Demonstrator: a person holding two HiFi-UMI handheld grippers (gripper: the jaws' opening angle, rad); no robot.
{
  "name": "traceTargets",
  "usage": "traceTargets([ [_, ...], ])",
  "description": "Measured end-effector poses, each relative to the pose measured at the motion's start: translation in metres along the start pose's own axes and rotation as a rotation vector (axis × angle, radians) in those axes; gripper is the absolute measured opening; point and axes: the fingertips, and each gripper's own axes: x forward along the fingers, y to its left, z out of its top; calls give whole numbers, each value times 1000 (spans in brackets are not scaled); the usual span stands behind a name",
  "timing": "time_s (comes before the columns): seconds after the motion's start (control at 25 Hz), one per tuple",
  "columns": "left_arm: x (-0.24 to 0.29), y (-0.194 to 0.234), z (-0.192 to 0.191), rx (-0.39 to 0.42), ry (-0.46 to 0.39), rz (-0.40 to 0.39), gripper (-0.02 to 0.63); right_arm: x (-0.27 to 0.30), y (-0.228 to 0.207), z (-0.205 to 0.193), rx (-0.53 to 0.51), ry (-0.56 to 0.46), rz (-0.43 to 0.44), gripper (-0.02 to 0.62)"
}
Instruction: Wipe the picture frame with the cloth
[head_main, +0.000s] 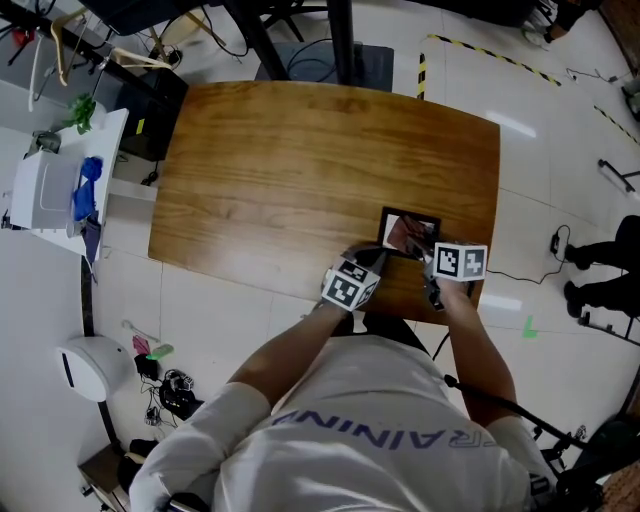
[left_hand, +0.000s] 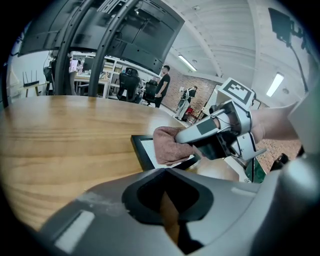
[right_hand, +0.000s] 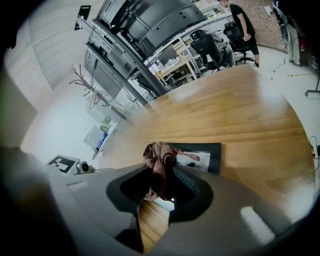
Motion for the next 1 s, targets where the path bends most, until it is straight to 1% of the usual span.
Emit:
traceTargets([
  [0.08, 0, 0, 0, 0, 1, -1, 6, -13, -11, 0, 11, -14, -34, 109],
  [0.24, 0, -1, 0, -4, 1, -5, 6, -39, -39, -1, 48, -55, -72, 109],
  [0.36, 0, -1, 0, -2, 3, -6, 6, -53, -52, -2, 70, -80, -70, 109],
  [0.44, 0, 0, 0, -2, 2, -7, 6, -56, -54, -4, 68, -91, -56, 109],
  [0.68, 1, 1, -1, -2, 7, -11, 6, -58, -55, -7, 55, -112, -79, 109],
  [0.8, -1, 0, 0, -22, 17, -33, 6, -57, -54, -7, 40, -111, -89, 109],
  [0.88, -4, 4, 8, -3, 15, -43, 6, -56, -52, -7, 26, -108, -92, 109],
  [1.0, 0, 16, 32, 45, -3, -48, 6, -56, -51, -6, 33, -118, -87, 109],
])
